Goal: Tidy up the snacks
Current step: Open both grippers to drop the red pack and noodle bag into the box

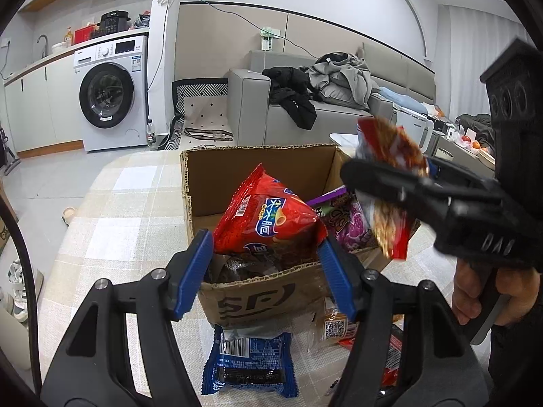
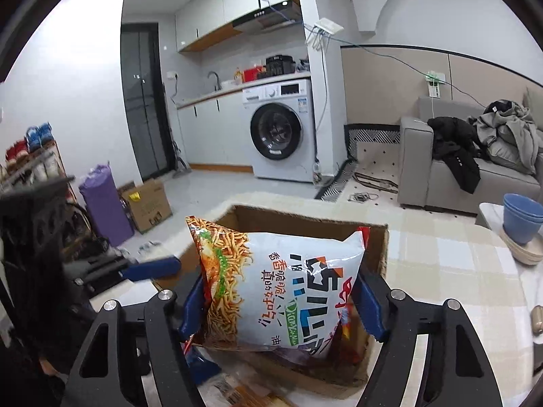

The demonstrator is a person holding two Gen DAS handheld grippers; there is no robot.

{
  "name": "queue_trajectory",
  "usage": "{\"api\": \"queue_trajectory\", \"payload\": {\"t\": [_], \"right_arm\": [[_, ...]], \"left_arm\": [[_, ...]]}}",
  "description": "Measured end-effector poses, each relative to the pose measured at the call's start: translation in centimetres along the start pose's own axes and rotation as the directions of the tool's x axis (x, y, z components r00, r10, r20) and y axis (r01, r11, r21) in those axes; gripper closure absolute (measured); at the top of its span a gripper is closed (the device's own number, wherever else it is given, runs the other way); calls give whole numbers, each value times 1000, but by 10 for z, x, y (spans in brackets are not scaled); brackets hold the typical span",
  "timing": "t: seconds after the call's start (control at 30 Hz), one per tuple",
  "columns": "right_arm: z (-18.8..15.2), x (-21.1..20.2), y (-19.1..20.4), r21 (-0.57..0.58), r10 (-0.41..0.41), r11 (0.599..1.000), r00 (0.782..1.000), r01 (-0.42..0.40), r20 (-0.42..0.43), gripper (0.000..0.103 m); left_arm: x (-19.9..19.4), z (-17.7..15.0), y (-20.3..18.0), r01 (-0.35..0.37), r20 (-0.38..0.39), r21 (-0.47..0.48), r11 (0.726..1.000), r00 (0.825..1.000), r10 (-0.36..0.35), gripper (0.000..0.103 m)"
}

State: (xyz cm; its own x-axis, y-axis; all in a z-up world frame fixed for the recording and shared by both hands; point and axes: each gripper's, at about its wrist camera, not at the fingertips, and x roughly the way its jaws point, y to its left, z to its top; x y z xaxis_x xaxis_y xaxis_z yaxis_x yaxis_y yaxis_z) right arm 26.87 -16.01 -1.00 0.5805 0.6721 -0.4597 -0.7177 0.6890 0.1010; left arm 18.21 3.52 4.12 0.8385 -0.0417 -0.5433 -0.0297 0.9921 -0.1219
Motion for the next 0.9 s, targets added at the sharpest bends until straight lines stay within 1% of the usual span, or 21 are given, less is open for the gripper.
{"api": "queue_trajectory", "payload": {"t": [0.07,0.13,0.17,0.2,0.27,0.33,0.4,0.67,0.73,0.83,0.9], "right_arm": [[6,2,3,6,-30,1000,999,29,25,27],[11,7,6,12,-39,999,998,39,42,26],[13,12,7,13,-40,999,998,39,40,24],[15,18,8,10,-52,999,998,52,25,17],[17,29,11,-10,-101,995,995,101,-20,12],[17,29,12,-10,-103,995,994,103,-26,10],[17,24,8,4,-97,995,995,97,-13,4],[3,-5,-18,41,-122,992,993,122,-4,2],[-5,-15,-22,51,-121,991,993,120,1,2],[-12,-25,-28,60,-94,994,995,92,25,2],[-16,-22,-32,64,-77,995,997,76,4,2]], "left_arm": [[-2,-2,2,3,1,-1,1000,1000,-3,41],[-2,-2,2,6,1,0,1000,1000,-6,41],[-2,-2,3,7,2,1,1000,1000,-7,41],[-3,-3,3,8,2,0,1000,1000,-8,41],[-4,-4,2,9,2,-1,1000,1000,-9,41],[-4,-4,2,10,2,0,1000,1000,-10,41],[-5,-4,2,10,5,-1,1000,1000,-10,41],[-6,-2,2,14,-5,-9,1000,1000,-14,40],[-10,-1,4,28,4,-23,999,1000,-28,35],[-13,0,3,44,10,-26,999,999,-44,27],[-13,-1,0,30,7,-8,1000,1000,-30,26]]}}
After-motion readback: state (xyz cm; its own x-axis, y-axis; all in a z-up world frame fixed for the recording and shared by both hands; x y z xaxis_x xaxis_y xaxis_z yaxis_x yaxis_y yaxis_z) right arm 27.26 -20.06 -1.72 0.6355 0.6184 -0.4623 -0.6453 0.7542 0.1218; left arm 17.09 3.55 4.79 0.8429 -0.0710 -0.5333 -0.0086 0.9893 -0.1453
